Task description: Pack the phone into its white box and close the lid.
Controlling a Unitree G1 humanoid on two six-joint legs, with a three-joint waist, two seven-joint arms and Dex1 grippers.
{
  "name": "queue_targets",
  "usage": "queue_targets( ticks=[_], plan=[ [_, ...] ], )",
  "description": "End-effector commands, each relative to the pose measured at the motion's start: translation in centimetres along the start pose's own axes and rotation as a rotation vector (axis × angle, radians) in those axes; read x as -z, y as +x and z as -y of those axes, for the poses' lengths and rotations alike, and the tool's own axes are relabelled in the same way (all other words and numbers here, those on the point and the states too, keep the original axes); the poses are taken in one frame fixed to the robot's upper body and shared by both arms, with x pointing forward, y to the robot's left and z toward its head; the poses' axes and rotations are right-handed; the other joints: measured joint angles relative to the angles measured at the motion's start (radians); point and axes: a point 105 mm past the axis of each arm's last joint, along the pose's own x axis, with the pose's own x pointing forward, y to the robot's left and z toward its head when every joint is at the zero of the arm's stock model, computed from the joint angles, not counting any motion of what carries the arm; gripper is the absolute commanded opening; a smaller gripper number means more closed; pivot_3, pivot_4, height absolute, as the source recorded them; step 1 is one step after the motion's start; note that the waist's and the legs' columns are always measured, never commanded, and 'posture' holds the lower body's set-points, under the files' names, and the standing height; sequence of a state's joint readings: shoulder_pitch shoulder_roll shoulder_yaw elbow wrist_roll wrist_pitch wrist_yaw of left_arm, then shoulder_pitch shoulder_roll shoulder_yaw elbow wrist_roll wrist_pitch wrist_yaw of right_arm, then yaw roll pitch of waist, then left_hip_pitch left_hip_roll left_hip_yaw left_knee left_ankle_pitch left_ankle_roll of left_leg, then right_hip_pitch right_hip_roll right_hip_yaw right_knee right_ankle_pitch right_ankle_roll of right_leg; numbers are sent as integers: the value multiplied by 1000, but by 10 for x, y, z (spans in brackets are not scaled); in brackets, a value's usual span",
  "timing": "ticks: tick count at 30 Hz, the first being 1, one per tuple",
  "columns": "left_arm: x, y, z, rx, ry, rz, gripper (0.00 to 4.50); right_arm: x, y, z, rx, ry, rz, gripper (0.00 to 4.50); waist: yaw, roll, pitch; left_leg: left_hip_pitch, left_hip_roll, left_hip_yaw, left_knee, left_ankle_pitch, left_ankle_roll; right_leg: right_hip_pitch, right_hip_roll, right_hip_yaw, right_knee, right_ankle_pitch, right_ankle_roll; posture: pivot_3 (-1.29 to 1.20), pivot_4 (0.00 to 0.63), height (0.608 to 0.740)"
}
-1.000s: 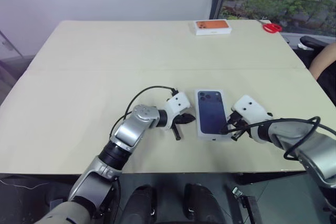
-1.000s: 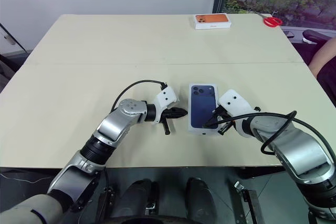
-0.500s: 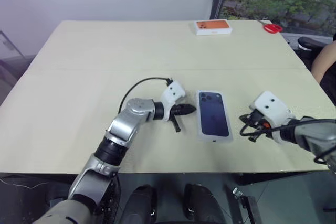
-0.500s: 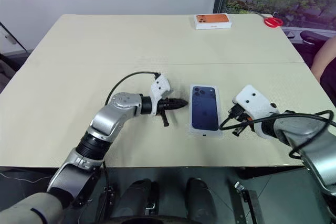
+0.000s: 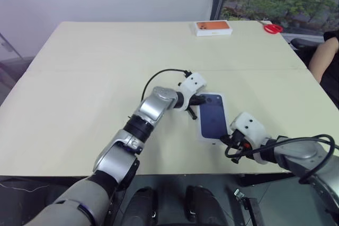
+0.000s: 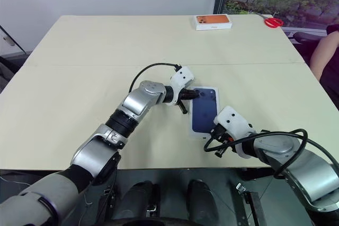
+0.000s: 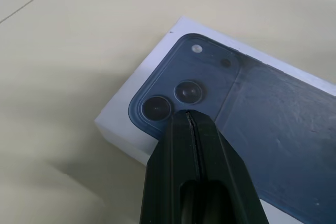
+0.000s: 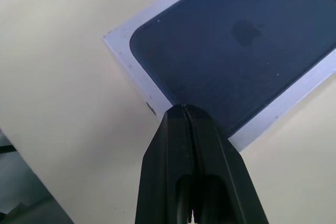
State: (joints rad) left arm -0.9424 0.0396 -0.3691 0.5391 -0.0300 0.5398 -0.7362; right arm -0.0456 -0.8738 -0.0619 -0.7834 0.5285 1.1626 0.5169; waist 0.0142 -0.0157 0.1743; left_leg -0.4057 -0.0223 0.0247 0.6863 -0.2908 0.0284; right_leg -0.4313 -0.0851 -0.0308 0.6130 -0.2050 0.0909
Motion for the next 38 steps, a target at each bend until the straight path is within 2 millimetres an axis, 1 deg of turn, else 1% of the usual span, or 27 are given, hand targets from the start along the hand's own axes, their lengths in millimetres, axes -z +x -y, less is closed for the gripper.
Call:
queue_targets(
  ticks=[1,3,5,7,9,11,12,14,15,18,19,21,23,26,28,33,35,38],
  plan=[
    [26,2,7,21,22,-100,0,10,3,0,24,39,-44,44,0,-2,-3,0,0,0,0,0,0,0,0,0,0,0,0,0,150,740],
    [29,2,8,24,3,-100,0,8,4,1,34,39,-38,44,0,-3,-6,2,0,-1,0,0,0,2,0,0,0,0,0,0,150,740],
    [26,0,9,29,-34,-74,0,6,4,3,50,31,-27,44,0,-4,-7,3,0,-1,0,0,0,3,-1,0,0,0,0,0,150,740],
    [7,-8,4,21,-111,53,0,-6,0,16,129,4,35,44,0,-4,-7,3,0,-1,0,0,0,3,-1,0,0,0,0,0,150,740],
    [-12,-25,-8,-10,-167,194,0,-21,-6,30,210,-36,113,44,-2,-4,-6,2,0,0,0,0,0,2,-2,0,0,0,0,0,150,740],
    [-20,-50,-20,-65,-135,300,0,-34,-15,46,298,-48,204,44,-4,-3,-6,-1,0,0,0,0,0,-2,-2,0,0,0,0,0,150,740],
    [-18,-72,-29,-117,-90,348,0,-37,-21,59,355,-37,243,44,-7,-3,-6,-2,1,0,0,0,0,-3,-2,1,1,0,0,0,150,740],
    [-5,-108,-38,-197,-33,369,0,-38,-29,75,409,-20,282,44,-10,-2,-6,-1,2,1,-2,0,0,-4,-2,2,2,0,0,0,150,740],
    [3,-121,-40,-224,-28,364,0,-38,-31,81,422,-10,298,44,-10,-2,-6,-1,2,0,-2,0,-1,-4,-1,2,2,0,0,0,150,740],
    [31,-163,-49,-315,-83,344,0,-41,-34,97,436,49,365,44,-3,-2,-6,0,2,0,-2,0,-1,-3,-1,1,2,0,-1,0,150,740],
    [37,-174,-51,-338,-102,341,0,-43,-34,100,439,58,383,44,0,-1,-6,0,2,0,-2,1,-1,-3,-1,1,2,0,-1,0,150,740],
    [53,-196,-55,-385,-147,319,0,-48,-33,102,407,78,424,44,4,-1,-6,0,1,0,-2,1,-1,-2,-2,1,1,0,-1,0,150,740],
    [67,-214,-57,-424,-167,287,0,-52,-30,101,370,86,442,44,-1,-1,-6,-1,0,0,-1,1,-1,-2,-2,1,0,0,-1,0,150,740],
    [85,-241,-56,-494,-162,234,0,-59,-22,94,274,79,464,44,-4,-1,-6,-1,0,1,-2,0,-1,-2,-3,1,0,0,-1,0,150,740],
    [91,-250,-57,-535,-164,216,0,-60,-17,93,242,84,467,44,-4,-1,-5,0,0,1,-2,0,-1,-2,-4,1,0,0,-1,0,150,740],
    [97,-261,-61,-572,-173,199,0,-57,-7,94,216,103,460,44,0,-1,-5,0,0,0,-2,0,-1,-1,-4,1,0,-1,-3,0,150,740],
    [98,-264,-61,-576,-180,199,0,-59,-5,92,195,114,472,44,-2,-1,-5,-1,0,1,-2,0,-1,-1,-5,1,0,0,-2,0,150,740],
    [99,-263,-60,-577,-191,201,0,-58,-3,86,158,107,477,44,-2,-1,-5,-1,0,1,-2,0,-1,-2,-5,1,0,0,-1,0,150,740]
  ],
)
